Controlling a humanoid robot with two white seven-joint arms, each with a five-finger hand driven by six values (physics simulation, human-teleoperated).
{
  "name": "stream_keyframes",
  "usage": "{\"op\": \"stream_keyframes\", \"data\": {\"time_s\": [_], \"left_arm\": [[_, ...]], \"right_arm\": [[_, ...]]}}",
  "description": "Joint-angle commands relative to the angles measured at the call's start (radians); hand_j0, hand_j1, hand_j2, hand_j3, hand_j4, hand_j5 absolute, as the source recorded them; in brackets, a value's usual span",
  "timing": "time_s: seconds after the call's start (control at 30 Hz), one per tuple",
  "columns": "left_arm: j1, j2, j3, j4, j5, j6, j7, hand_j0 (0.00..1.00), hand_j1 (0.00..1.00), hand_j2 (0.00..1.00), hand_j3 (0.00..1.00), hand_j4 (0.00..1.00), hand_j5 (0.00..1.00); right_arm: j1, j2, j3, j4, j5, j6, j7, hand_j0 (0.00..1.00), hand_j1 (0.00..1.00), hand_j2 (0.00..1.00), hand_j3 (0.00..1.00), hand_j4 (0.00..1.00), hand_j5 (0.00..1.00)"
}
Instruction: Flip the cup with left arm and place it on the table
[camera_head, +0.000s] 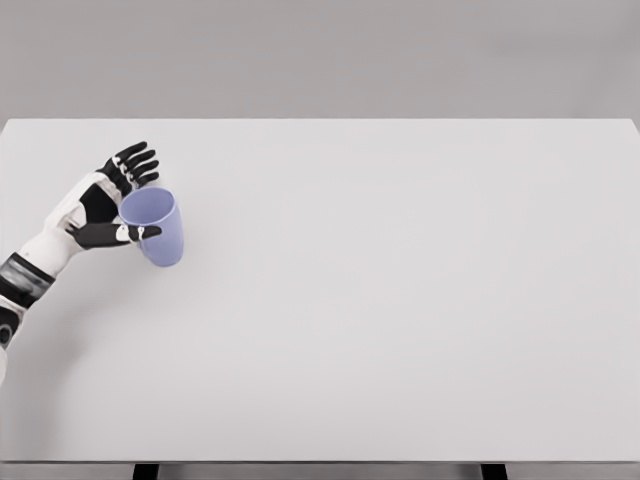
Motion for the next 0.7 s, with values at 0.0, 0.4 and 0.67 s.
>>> {"op": "stream_keyframes", "data": {"time_s": [0.0, 0.4, 0.67], "left_arm": [[0.000, 0.002, 0.005, -0.015, 0.005, 0.000, 0.000, 1.00, 1.00, 1.00, 1.00, 1.00, 1.00], [0.041, 0.039, 0.056, -0.104, 0.005, 0.001, 0.000, 1.00, 1.00, 1.00, 1.00, 1.00, 1.00], [0.040, 0.139, 0.068, -0.207, 0.004, 0.009, 0.000, 1.00, 1.00, 1.00, 1.00, 1.00, 1.00]], "right_arm": [[0.000, 0.000, 0.000, 0.000, 0.000, 0.000, 0.000, 1.00, 1.00, 1.00, 1.00, 1.00, 1.00], [0.000, 0.000, 0.000, 0.000, 0.000, -0.001, 0.000, 1.00, 1.00, 1.00, 1.00, 1.00, 1.00], [0.000, 0.000, 0.000, 0.000, 0.000, -0.001, 0.000, 1.00, 1.00, 1.00, 1.00, 1.00, 1.00]]}}
